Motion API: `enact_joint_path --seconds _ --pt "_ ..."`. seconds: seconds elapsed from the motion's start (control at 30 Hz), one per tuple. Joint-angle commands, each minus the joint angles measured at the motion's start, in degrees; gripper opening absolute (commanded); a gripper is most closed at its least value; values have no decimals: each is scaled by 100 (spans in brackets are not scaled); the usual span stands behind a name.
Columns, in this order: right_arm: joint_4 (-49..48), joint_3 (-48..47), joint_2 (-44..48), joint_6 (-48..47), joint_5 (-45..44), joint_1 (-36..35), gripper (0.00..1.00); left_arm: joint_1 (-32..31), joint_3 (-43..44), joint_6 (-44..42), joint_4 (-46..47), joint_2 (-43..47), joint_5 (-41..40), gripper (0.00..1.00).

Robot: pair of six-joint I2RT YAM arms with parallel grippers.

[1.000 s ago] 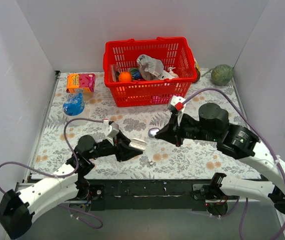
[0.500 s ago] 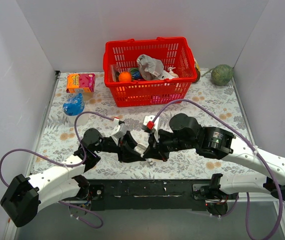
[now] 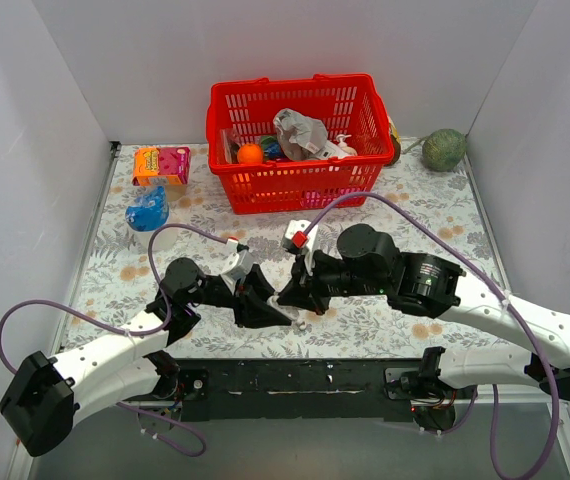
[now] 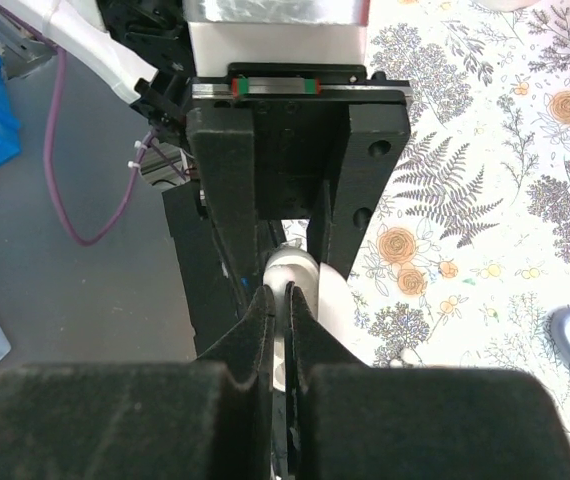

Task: Insert the wireless bluetooth earbuds into the charging case
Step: Place the earbud in the charging case.

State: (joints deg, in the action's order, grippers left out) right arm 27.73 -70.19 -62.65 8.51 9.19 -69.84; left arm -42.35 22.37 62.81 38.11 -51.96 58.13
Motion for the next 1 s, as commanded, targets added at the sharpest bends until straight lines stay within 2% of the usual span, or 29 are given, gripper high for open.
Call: enact_joint_path --seconds 0.0,0.4,0.7,0.83,0.97 --pt "-434 146 -36 71 -137 -38 1 -54 83 -32 135 143 -29 0" --pt "-523 296 -27 159 -295 -108 1 -160 74 83 399 134 -328 0" --pt "-118 103 -177 230 -550 -284 2 -239 92 30 434 81 -574 0" --pt "-74 6 -151 317 -751 -293 22 -265 75 12 434 81 -618 0" --pt "-30 -117 -124 370 -893 -302 31 -292 39 4 417 99 -636 0"
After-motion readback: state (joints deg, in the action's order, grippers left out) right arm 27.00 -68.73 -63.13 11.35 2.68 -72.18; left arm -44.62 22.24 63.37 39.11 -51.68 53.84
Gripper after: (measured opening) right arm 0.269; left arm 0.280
